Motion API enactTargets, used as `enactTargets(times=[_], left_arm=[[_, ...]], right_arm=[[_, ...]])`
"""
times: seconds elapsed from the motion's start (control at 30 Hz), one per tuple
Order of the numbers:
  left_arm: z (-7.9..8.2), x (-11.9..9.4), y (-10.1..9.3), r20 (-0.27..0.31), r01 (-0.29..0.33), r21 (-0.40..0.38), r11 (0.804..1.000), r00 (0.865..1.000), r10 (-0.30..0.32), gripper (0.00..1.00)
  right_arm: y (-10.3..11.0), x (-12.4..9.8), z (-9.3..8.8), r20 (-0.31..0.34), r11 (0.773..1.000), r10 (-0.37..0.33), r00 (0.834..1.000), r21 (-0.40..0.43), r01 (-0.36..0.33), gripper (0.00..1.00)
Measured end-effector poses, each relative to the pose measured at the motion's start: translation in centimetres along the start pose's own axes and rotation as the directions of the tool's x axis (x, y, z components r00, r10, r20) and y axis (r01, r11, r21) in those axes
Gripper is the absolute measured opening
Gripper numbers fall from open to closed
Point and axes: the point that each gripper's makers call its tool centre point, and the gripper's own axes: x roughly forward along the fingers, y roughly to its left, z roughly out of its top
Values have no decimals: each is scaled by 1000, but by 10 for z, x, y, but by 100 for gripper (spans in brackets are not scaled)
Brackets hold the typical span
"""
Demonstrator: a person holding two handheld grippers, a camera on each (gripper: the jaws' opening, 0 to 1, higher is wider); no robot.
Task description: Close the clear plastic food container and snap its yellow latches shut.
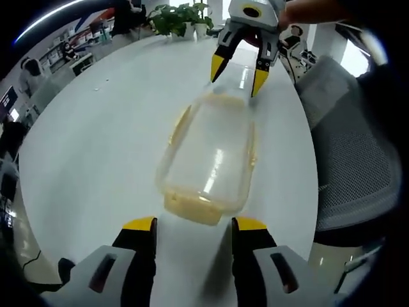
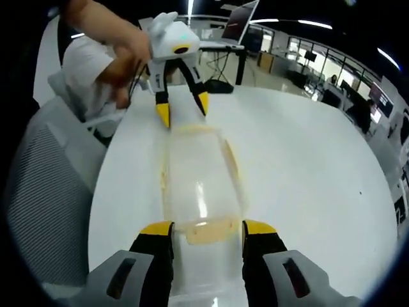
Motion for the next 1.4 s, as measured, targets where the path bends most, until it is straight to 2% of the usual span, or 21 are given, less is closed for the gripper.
enactTargets(times=[0.27,0.53,0.7,0.97,1.4], left_arm=[[0,5,1,-19,14,35,999,1000,-13,47],[3,11,0,-45,37,107,994,998,-33,47],[5,12,2,-49,50,119,992,998,-45,47],[2,15,-1,-90,74,198,977,994,-57,46],[6,18,-5,-97,117,233,966,991,-96,45]], right_arm=[[-2,4,-2,-28,1000,19,999,-19,-20,41],[-4,10,-9,-84,996,44,995,-67,-50,41],[-4,13,-10,-103,995,57,993,-78,-65,41],[-3,18,-18,-145,993,75,987,-83,-88,41],[-2,24,-23,-198,984,97,975,-130,-124,41]])
